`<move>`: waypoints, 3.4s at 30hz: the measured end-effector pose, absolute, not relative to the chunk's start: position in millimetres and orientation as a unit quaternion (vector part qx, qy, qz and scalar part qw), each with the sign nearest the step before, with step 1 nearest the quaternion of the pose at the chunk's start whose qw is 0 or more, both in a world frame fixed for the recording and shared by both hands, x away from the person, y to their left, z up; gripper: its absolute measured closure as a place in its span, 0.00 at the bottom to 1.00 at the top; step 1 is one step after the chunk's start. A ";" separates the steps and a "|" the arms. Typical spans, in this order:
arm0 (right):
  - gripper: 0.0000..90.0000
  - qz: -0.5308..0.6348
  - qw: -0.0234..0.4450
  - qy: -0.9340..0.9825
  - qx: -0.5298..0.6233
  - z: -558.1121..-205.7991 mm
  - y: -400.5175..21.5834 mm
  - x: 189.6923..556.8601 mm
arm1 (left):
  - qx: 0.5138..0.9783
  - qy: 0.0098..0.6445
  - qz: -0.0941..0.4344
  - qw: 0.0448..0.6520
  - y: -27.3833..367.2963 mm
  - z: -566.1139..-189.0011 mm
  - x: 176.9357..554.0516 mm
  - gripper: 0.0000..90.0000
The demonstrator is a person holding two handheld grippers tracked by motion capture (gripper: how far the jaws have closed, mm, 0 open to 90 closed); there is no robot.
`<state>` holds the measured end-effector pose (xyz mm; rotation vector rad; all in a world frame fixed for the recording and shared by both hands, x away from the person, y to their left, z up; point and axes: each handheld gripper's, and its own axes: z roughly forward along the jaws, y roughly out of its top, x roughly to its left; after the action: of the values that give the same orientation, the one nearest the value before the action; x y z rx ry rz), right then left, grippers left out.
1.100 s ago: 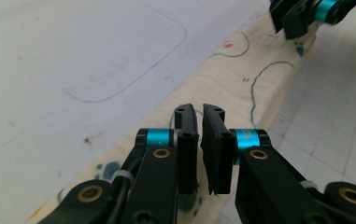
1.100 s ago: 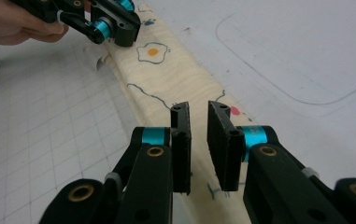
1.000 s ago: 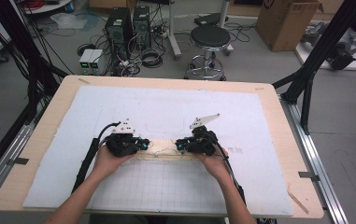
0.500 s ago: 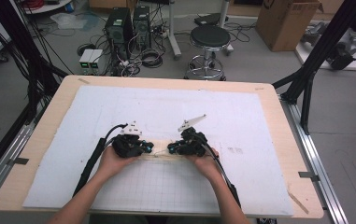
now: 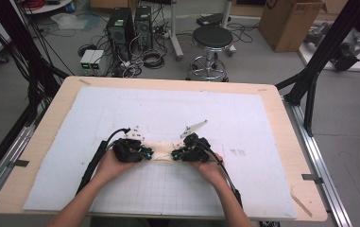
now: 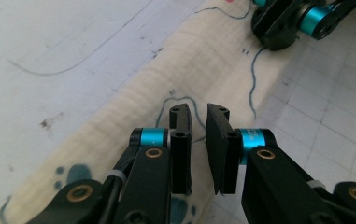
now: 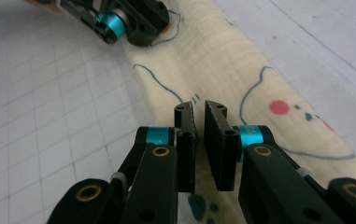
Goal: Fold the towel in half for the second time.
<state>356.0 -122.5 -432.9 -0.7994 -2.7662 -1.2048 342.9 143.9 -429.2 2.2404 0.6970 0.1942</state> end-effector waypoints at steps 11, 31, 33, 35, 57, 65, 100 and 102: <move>0.85 -0.381 -0.037 -0.888 -0.256 -430.6 -159.3 347.2 | 0.862 0.303 0.082 0.398 183.6 -431.4 340.7 0.83; 0.65 -0.392 -0.077 -0.877 -0.267 -433.2 -204.2 342.2 | 0.863 0.299 0.100 0.394 201.2 -434.4 337.4 0.64; 0.63 -0.394 -0.077 -0.877 -0.266 -435.9 -204.5 342.5 | 0.861 0.302 0.096 0.397 202.2 -435.5 338.1 0.64; 0.62 -0.399 -0.075 -0.875 -0.265 -437.7 -206.1 341.5 | 0.861 0.300 0.092 0.401 203.9 -436.5 339.3 0.64; 0.55 -0.422 -0.061 -0.856 -0.292 -441.1 -207.1 341.6 | 0.854 0.299 0.101 0.413 202.7 -434.2 336.8 0.58; 0.43 -0.445 -0.081 -0.836 -0.310 -432.0 -211.0 338.4 | 0.831 0.317 0.110 0.444 213.3 -420.1 332.4 0.53; 0.14 -0.469 -0.138 -0.796 -0.356 -410.7 -235.8 307.8 | 0.799 0.347 0.149 0.468 246.0 -416.3 287.5 0.34; 0.14 -0.470 -0.136 -0.794 -0.360 -411.8 -238.1 305.6 | 0.797 0.350 0.150 0.469 248.3 -416.5 285.2 0.33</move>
<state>305.6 -238.1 -411.8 -1.2409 -2.7376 -1.6192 285.2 248.3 -416.5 1.9524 0.8588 0.3666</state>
